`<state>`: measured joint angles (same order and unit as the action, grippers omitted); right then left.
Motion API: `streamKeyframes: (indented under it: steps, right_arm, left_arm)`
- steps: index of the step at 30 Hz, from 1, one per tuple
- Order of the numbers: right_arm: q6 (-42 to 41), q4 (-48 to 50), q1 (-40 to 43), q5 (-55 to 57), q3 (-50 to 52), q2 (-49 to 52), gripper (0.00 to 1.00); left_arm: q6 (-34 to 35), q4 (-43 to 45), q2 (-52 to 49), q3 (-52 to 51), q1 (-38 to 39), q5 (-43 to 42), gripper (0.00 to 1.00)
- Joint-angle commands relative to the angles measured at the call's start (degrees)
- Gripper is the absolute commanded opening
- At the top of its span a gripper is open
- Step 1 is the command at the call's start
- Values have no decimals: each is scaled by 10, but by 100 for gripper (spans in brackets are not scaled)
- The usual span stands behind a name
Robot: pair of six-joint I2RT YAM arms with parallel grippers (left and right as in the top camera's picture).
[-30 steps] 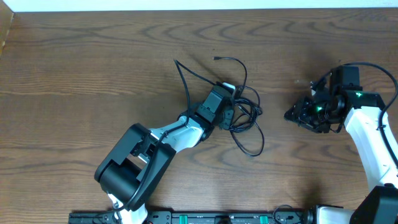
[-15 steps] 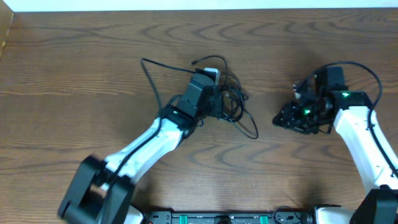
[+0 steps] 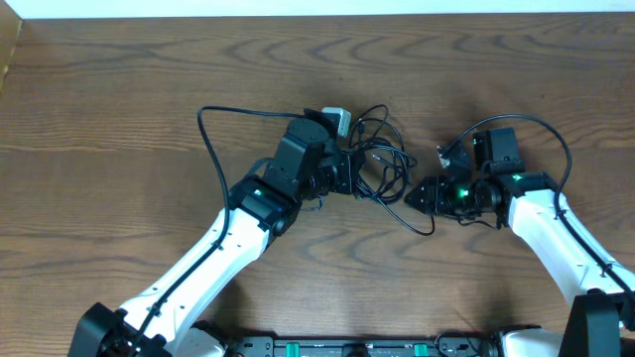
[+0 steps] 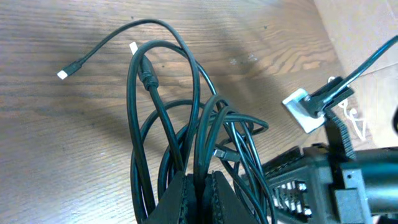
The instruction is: Untangle cables
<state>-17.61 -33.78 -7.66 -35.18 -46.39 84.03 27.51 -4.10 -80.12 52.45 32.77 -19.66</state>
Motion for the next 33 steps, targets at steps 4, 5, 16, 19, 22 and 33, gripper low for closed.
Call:
streamKeyframes:
  steps: [4, 5, 16, 19, 22, 33]
  right_arm:
    - [-9, 30, -3, 44, 4, -5, 1]
    - [-24, 31, -2, 81, 4, -5, 1]
    - [-151, -46, 110, 282, 3, -147, 1]
    - [-116, -45, 113, 176, 3, -203, 1]
    - [-71, -41, 106, 132, 3, -239, 1]
    - [-71, -119, 106, 179, 3, -240, 69]
  left_arm:
    - [32, 2, 13, 1, -1, -57, 7]
    - [32, 2, 13, 1, -1, -57, 7]
    - [2, -112, 12, 1, -88, 70, 8]
    - [17, -108, 12, 1, -103, 71, 8]
    - [18, -104, 12, 1, -100, 66, 7]
    - [-100, -36, 13, 1, -99, -78, 8]
